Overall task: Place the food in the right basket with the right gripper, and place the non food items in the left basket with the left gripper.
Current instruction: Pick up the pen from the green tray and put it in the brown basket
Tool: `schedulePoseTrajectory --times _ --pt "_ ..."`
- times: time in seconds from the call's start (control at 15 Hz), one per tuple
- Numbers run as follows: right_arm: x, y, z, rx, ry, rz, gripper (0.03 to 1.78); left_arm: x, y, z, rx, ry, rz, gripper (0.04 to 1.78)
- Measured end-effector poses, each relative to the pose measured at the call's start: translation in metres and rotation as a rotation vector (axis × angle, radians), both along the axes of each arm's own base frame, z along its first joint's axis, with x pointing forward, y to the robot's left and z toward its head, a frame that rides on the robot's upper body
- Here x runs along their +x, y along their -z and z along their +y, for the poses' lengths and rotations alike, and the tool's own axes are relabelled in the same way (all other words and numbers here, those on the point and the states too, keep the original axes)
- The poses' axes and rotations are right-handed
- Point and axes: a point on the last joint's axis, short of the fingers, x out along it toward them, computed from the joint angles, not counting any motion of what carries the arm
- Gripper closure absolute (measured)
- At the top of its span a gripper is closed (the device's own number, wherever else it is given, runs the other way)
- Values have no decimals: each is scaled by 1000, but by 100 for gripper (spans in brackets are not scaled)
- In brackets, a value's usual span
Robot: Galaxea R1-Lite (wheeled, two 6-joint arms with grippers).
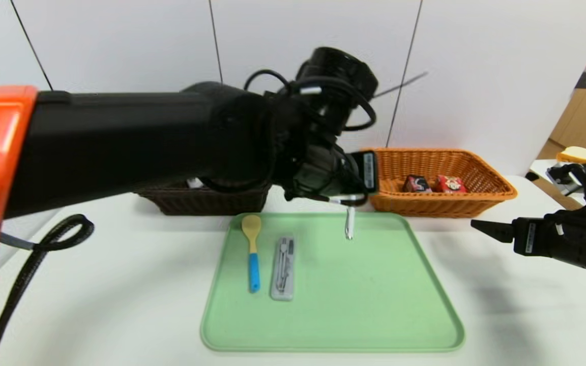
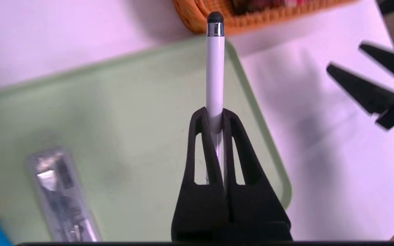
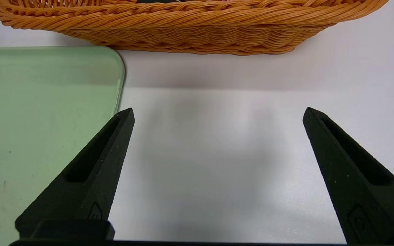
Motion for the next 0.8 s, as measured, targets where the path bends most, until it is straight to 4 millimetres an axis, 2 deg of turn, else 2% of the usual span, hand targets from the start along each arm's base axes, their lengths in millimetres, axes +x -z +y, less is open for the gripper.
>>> schedulePoseTrajectory --times 0.2,0.4,0.6,0.8 --pt "0 0 0 1 0 2 11 28 -23 49 -24 -223 -73 176" --pt "1 3 0 2 0 11 11 60 -33 102 -51 -433 -103 176" --pt "1 3 0 2 0 14 11 92 -25 142 -88 -590 -90 176" --pt "2 4 0 0 3 15 11 122 0 163 -86 -685 -53 176"
